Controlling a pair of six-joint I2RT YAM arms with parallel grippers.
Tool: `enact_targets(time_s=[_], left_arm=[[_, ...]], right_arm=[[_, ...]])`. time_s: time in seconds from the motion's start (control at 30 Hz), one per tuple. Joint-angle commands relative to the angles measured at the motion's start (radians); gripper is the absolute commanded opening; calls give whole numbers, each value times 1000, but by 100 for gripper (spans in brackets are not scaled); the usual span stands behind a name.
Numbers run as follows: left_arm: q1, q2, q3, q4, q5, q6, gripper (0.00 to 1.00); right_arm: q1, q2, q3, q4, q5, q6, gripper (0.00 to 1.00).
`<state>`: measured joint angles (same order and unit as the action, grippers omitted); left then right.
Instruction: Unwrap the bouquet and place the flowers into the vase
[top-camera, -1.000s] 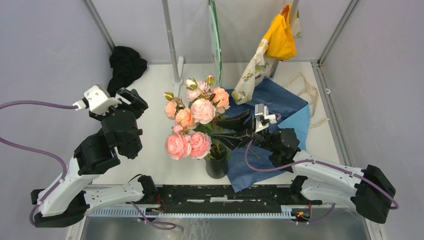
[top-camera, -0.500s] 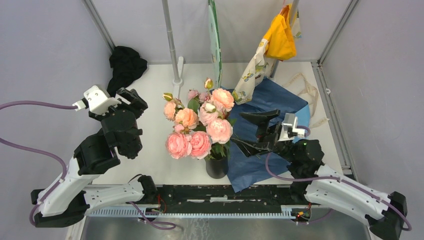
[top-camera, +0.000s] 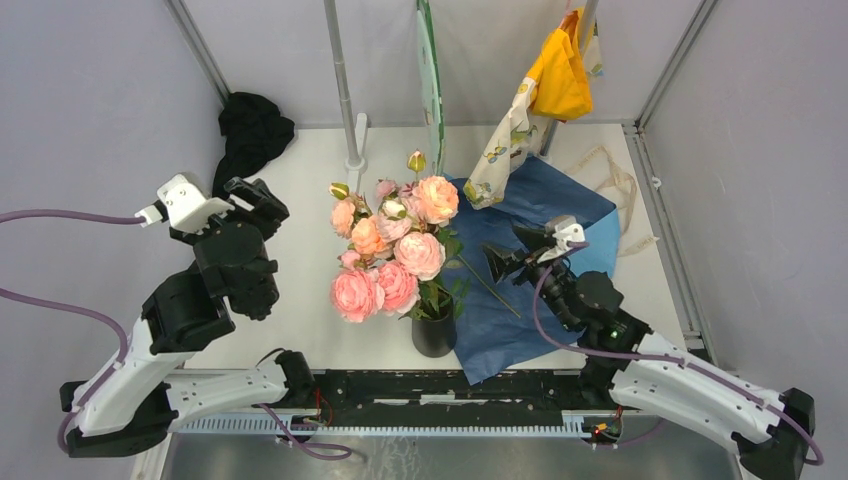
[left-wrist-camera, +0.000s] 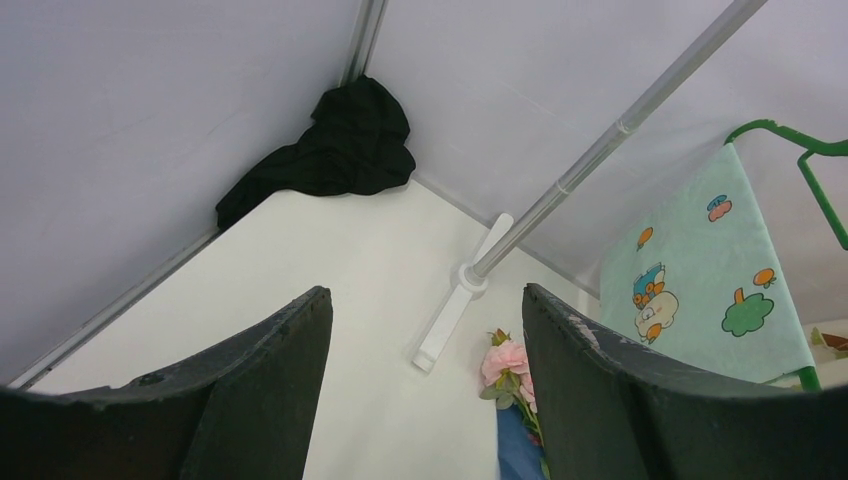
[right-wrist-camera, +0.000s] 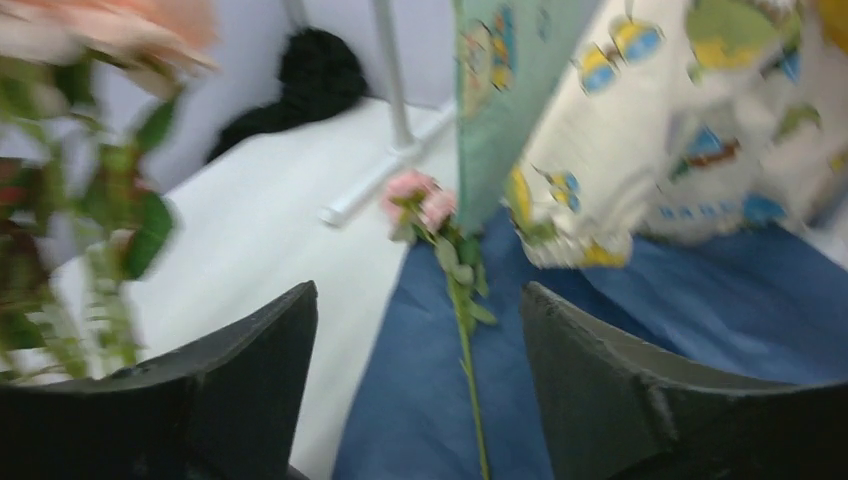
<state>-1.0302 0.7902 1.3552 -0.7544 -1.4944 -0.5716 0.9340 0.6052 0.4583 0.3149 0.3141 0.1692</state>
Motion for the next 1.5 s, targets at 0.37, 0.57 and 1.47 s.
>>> enact_targets(time_s=[0.37, 0.57, 1.47], left_arm=[[-6, -1, 36, 16, -42, -34, 76], [-6, 27, 51, 14, -51, -25, 76], [-6, 49, 66, 16, -69, -14, 76]], right_arm=[[-192, 517, 115, -96, 26, 117, 61], [-291, 804, 270, -55, -196, 72, 62], [-300, 1461, 780, -168, -365, 25, 48]])
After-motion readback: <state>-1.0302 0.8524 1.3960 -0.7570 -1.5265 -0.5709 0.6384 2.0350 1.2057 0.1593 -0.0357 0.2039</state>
